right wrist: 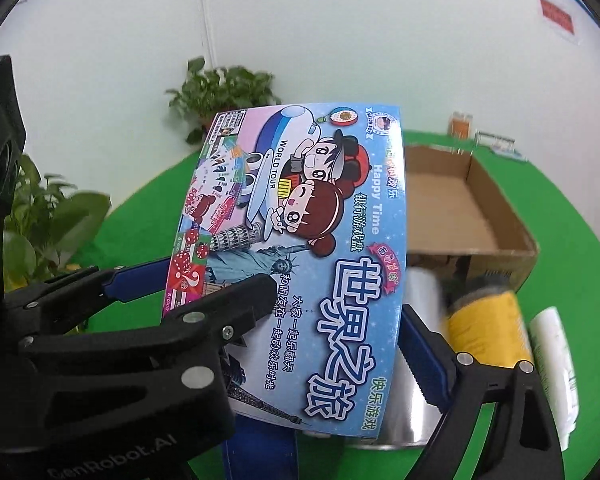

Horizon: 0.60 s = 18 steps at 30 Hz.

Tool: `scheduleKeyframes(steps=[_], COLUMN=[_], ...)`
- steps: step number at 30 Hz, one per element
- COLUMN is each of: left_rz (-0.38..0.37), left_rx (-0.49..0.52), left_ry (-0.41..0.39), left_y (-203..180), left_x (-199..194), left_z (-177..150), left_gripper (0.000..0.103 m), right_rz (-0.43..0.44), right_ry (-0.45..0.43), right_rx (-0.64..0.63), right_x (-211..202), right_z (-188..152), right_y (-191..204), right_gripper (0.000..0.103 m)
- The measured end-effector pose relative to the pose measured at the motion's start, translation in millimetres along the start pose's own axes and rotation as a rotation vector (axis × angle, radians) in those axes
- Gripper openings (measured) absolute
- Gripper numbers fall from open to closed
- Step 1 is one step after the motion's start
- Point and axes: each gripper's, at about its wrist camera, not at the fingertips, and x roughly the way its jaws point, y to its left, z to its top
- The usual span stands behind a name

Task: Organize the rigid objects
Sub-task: 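Grasp the board game box with the right gripper and lift it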

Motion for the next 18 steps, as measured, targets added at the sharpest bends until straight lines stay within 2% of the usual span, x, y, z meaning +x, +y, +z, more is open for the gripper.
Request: scheduleKeyframes(steps=[10,18], left_rz=[-0.013,-0.003], left_rx=[0.058,0.088], left_ry=[-0.095,-0.131], left_y=[-11,-12], left_x=[-5,4], left_z=[51,87], left_gripper=[0.063,0.063], right_rz=[-0.021,-0.024], right_ry=[-0.110,-0.144], right_rx=[0.007,0.001], right_x=[-25,-14], right_z=[57,103], right_y=[-19,-24], right_gripper=[0.090,0.090])
